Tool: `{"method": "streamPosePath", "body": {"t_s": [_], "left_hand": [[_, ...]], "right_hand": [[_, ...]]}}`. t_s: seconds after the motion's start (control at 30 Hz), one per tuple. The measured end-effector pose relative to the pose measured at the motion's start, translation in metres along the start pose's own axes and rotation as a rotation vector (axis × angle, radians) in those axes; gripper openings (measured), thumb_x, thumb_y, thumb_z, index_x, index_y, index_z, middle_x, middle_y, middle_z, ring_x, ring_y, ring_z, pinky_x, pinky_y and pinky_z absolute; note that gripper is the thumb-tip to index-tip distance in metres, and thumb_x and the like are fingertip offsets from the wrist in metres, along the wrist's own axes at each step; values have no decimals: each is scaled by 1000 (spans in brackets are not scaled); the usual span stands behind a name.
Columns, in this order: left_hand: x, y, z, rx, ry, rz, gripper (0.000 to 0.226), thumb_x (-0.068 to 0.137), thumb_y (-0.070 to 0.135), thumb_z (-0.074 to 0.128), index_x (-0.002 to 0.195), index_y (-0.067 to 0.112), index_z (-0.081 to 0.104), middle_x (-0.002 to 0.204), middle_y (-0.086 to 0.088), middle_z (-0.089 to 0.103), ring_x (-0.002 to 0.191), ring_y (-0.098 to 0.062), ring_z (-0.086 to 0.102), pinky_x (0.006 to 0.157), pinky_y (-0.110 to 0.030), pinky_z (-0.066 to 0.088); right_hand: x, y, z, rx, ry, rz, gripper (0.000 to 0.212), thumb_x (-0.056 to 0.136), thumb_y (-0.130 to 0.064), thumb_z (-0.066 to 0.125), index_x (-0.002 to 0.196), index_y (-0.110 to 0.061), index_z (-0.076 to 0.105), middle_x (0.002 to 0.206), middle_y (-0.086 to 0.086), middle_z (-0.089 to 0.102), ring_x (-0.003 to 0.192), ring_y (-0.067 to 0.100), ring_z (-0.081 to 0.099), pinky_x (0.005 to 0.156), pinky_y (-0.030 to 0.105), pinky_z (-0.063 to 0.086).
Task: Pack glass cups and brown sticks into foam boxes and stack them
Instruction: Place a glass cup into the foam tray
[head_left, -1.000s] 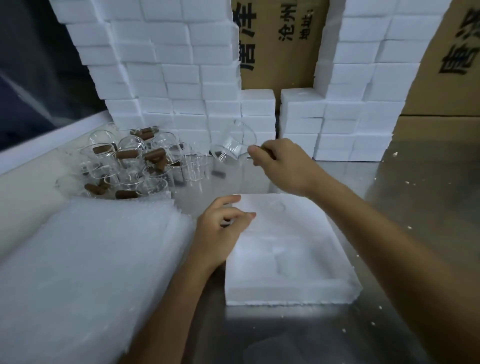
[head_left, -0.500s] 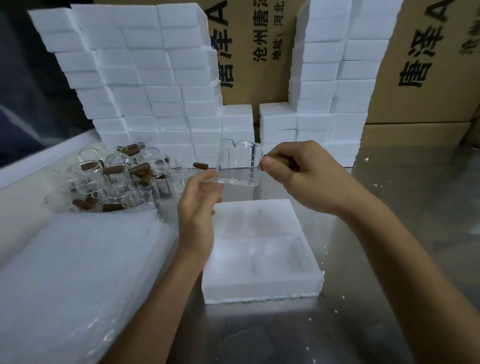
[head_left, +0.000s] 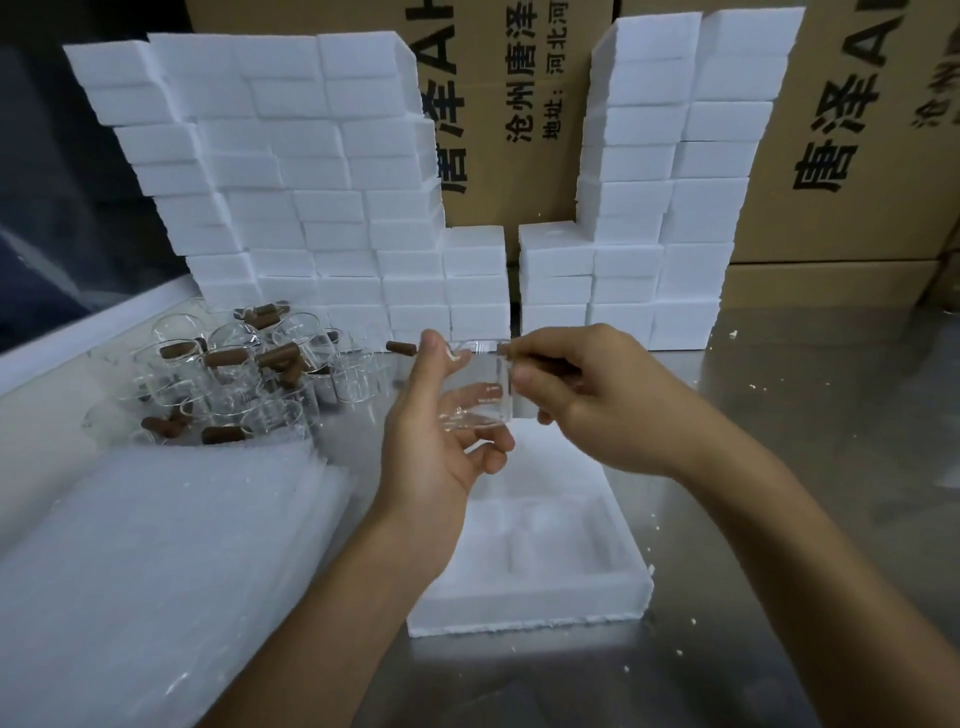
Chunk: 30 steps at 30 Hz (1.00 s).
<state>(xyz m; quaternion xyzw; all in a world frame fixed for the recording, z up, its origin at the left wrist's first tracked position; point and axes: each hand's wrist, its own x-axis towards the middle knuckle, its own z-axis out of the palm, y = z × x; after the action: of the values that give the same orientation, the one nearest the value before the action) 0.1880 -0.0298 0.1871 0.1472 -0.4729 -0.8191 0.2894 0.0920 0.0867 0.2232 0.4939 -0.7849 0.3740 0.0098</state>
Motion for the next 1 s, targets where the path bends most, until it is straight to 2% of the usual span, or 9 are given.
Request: {"method": "streamPosePath", "body": {"t_s": [0.13,0.23,0.3,0.4,0.53,0.63,0.8,0.9,1.0], "left_hand": [[-1,-4,-7,117,56,31,62,69,69,56,106,20,67,85,-5,71,60,-15,60,56,-32,43],[-3,-3,-11,291,-1,24,65,75,72,47,109,21,68,86,-4,73,60,-13,61,49,-28,44],[-2,5,-12,429,-43,3,58,89,68,35,106,23,68,84,-1,75,61,-13,64,49,-28,45],[3,22,-17,665,-42,20,58,99,61,26,102,25,71,89,2,75,65,-15,67,55,-28,46],[7,56,-38,956,-52,138,29,99,39,50,88,23,72,79,5,72,53,-7,59,53,-24,41],[12,82,-67,1163,36,161,26,94,29,62,73,16,70,64,4,70,46,-3,55,50,-20,44],[23,98,-120,1466,331,-2,37,79,33,80,78,-2,67,77,-15,71,68,-26,61,72,-35,48],[26,98,-136,1569,387,-159,42,70,36,88,79,0,70,94,-19,72,90,-33,65,83,-40,51],[29,95,-137,1660,373,-239,54,66,46,88,99,5,75,124,-15,65,113,-34,60,96,-40,49]], "right_hand": [[-5,-2,8,-82,-152,-22,86,78,-44,80,146,-48,29,118,-23,51,104,-8,53,83,9,44],[-6,-6,13,-147,-50,-12,67,71,-56,81,128,-42,49,115,-16,62,102,-1,57,90,25,52],[-6,-9,12,-166,10,-2,49,67,-58,82,105,-37,59,98,-16,67,88,1,63,80,28,56],[-5,-10,9,-158,3,33,40,64,-48,86,91,-35,60,82,-14,66,75,4,64,69,29,59],[-7,-12,4,-138,-14,41,35,63,-41,86,80,-33,57,72,-11,64,73,4,62,60,28,57],[-7,-13,3,-112,-27,40,35,63,-40,86,77,-32,55,70,-11,64,69,5,62,58,25,54],[-8,-17,4,-53,-62,46,35,61,-44,84,81,-34,57,71,-10,66,62,7,62,57,22,51],[-7,-17,3,-29,-68,52,38,61,-46,85,83,-33,58,70,-8,68,55,6,58,56,24,51],[-7,-16,3,-20,-65,59,41,57,-51,86,74,-30,55,72,-3,70,51,6,52,51,19,46]]}}
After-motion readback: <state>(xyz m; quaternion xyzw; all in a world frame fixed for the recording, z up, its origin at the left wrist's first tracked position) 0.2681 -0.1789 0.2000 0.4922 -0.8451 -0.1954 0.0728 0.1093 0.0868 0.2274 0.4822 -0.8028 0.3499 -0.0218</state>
